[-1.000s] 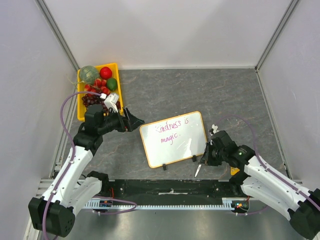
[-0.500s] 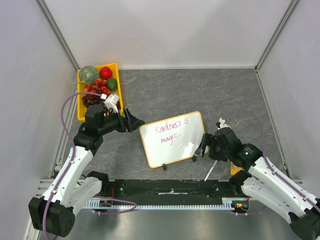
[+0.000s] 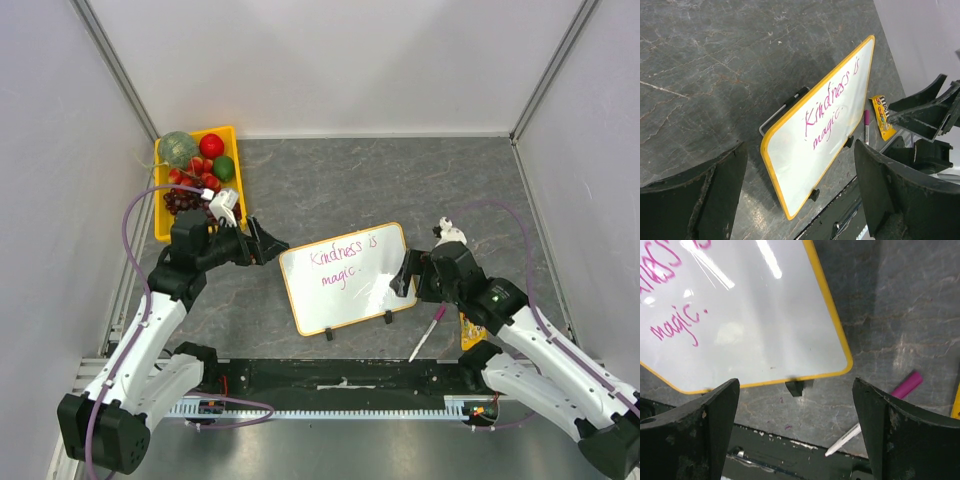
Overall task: Write a sentence on the whiteboard
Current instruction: Reset both arms
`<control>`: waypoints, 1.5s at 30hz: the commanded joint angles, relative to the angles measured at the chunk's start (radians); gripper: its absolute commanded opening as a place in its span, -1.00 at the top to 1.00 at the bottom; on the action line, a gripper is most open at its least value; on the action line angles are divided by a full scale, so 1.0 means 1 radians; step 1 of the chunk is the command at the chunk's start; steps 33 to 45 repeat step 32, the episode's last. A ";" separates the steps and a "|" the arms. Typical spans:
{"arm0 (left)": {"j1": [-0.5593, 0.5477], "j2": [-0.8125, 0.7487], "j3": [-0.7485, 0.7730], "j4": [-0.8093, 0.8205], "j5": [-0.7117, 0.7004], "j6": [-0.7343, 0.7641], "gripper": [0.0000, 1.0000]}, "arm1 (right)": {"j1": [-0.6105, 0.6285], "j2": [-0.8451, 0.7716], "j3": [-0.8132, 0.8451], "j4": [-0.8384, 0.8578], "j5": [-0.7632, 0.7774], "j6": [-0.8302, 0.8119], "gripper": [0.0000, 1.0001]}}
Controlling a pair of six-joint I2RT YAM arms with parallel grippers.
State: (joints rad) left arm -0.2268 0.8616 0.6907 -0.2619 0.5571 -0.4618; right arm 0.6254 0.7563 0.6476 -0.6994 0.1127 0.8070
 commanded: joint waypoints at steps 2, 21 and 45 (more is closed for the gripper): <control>-0.002 0.020 0.050 -0.063 -0.060 0.038 -0.81 | -0.001 0.061 0.107 0.127 0.129 -0.112 -0.96; -0.003 0.080 0.159 -0.244 -0.385 0.003 -0.81 | -0.001 0.156 0.192 0.411 0.326 -0.347 -0.96; -0.002 0.077 0.106 -0.200 -0.600 0.000 -0.65 | -0.001 0.176 0.038 0.808 0.444 -0.540 -0.96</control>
